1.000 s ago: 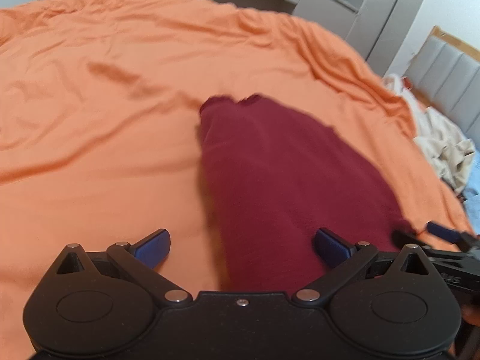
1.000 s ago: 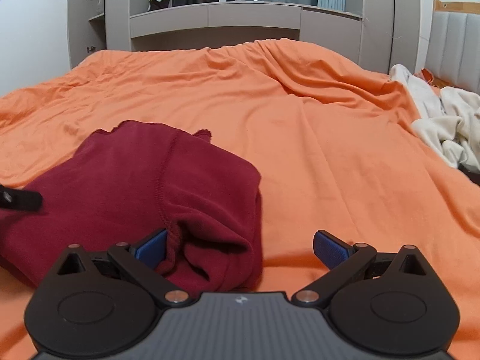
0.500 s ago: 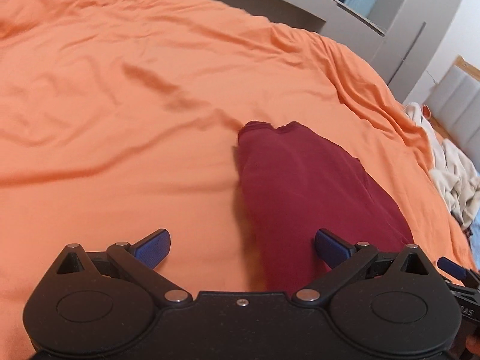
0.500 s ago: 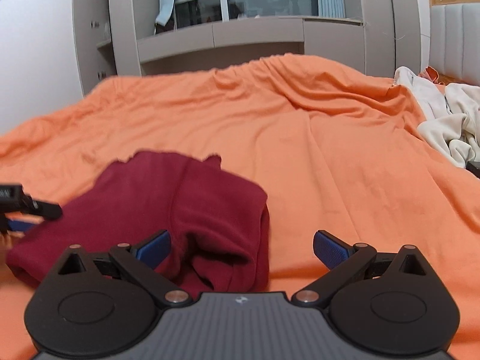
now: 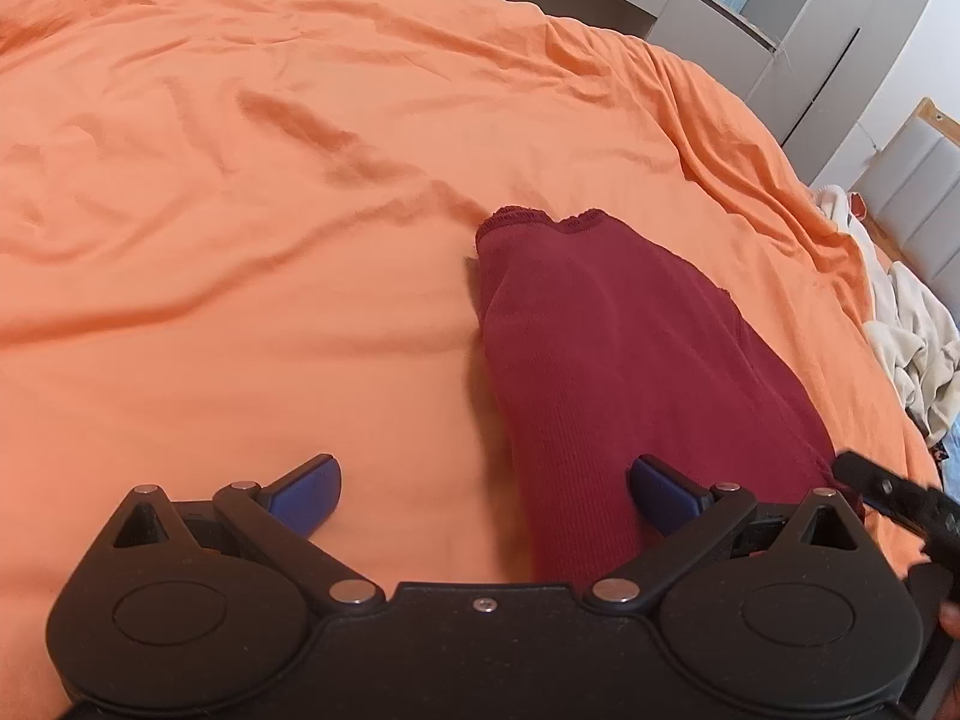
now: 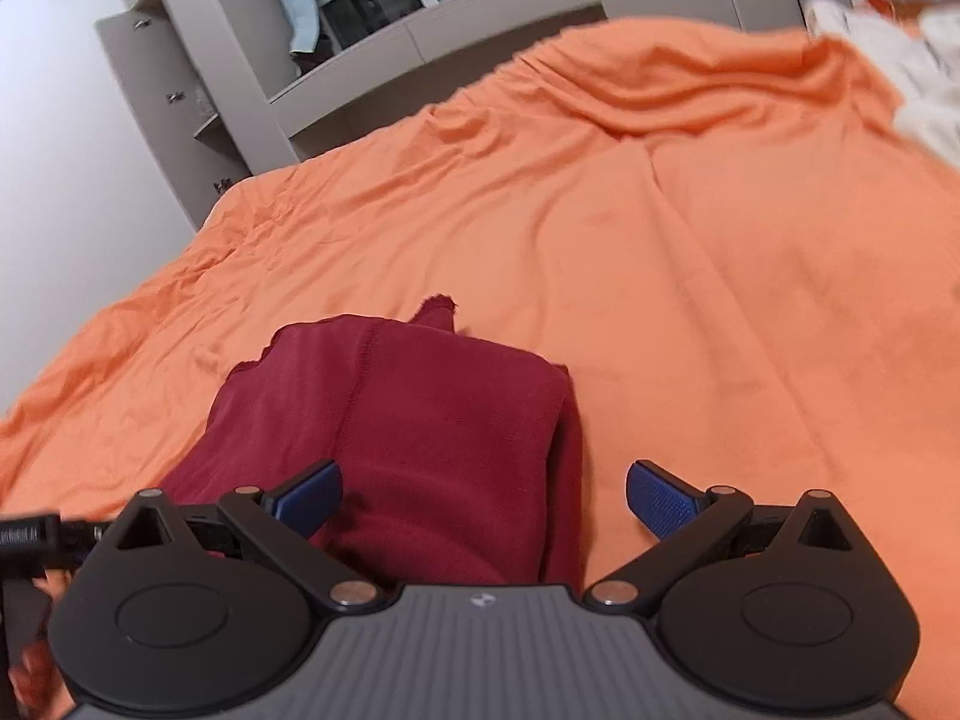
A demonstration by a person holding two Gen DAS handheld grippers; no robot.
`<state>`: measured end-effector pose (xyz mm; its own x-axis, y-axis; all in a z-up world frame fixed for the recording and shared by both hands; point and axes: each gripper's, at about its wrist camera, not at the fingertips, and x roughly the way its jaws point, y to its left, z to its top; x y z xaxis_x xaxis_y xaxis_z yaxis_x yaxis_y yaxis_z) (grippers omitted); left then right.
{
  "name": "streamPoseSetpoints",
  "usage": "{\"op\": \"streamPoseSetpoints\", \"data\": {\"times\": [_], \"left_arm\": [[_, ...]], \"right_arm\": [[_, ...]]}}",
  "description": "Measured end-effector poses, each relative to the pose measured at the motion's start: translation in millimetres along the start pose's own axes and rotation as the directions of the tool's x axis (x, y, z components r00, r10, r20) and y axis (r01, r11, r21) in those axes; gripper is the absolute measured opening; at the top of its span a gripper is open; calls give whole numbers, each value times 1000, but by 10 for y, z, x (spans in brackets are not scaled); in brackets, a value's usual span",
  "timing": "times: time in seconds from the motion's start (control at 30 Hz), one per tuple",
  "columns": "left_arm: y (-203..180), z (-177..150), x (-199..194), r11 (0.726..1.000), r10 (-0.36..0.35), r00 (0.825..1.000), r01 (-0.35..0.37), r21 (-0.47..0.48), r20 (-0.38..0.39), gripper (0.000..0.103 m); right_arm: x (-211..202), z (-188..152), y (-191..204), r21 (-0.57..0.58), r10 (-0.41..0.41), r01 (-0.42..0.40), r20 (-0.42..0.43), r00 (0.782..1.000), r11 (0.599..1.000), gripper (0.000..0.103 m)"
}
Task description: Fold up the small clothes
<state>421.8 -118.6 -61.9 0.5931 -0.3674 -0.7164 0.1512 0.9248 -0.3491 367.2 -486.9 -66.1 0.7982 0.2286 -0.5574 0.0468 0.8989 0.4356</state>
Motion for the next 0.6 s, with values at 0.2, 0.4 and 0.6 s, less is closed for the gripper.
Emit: {"op": "streamPoseSetpoints", "data": {"times": [0.2, 0.4, 0.6], "left_arm": [[-46, -12, 41, 1000, 8, 1000, -8, 22, -1, 103], [-62, -32, 44, 999, 14, 1000, -15, 32, 5, 103], [-54, -30, 35, 1000, 10, 1000, -11, 28, 8, 103]], "right_arm": [[48, -93, -42, 43, -31, 30, 13, 999, 999, 89], [41, -138, 120, -15, -38, 38, 33, 999, 999, 74], [37, -155, 144, -12, -21, 22, 33, 999, 1000, 64]]}}
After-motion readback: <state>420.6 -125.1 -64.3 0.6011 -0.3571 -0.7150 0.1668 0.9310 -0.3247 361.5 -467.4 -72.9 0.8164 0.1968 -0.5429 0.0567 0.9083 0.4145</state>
